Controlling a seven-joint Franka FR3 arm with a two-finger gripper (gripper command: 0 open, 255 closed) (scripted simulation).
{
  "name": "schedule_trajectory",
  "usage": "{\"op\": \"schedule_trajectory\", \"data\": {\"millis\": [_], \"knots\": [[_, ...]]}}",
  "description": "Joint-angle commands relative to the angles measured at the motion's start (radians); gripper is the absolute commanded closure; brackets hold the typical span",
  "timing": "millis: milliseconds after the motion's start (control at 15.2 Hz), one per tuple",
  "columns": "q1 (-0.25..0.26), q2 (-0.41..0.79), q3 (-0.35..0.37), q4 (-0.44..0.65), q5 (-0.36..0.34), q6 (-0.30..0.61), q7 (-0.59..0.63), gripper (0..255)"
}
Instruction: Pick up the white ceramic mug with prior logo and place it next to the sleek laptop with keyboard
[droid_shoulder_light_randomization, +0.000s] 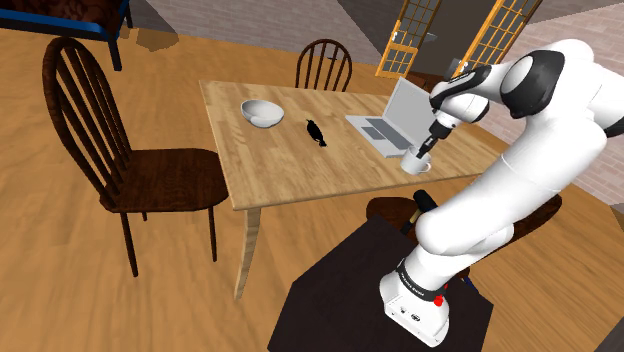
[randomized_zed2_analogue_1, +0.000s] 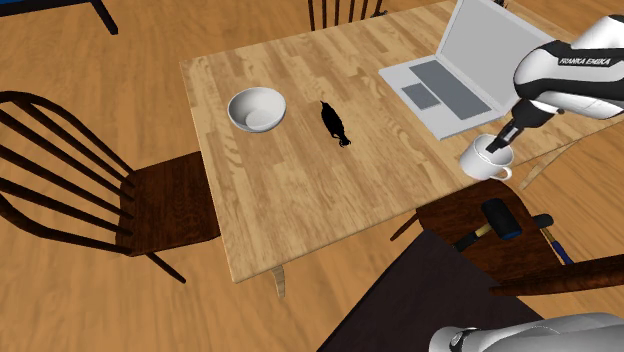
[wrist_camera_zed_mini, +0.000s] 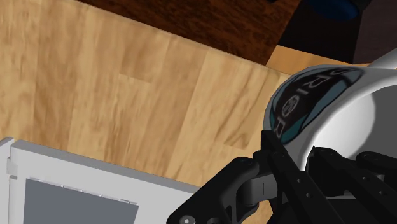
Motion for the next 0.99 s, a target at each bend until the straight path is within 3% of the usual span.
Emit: {"op": "schedule_trajectory", "data": {"millis": [0, 462, 924], "knots": [[0.000, 0.011, -0.001, -0.017, 0.009, 0.026, -0.009, 255], [0.000, 0.073, -0.004, -0.057, 0.060, 0.115, -0.053, 255], [0.000, 0.073, -0.004, -0.057, 0.060, 0.115, -0.053, 255]]}}
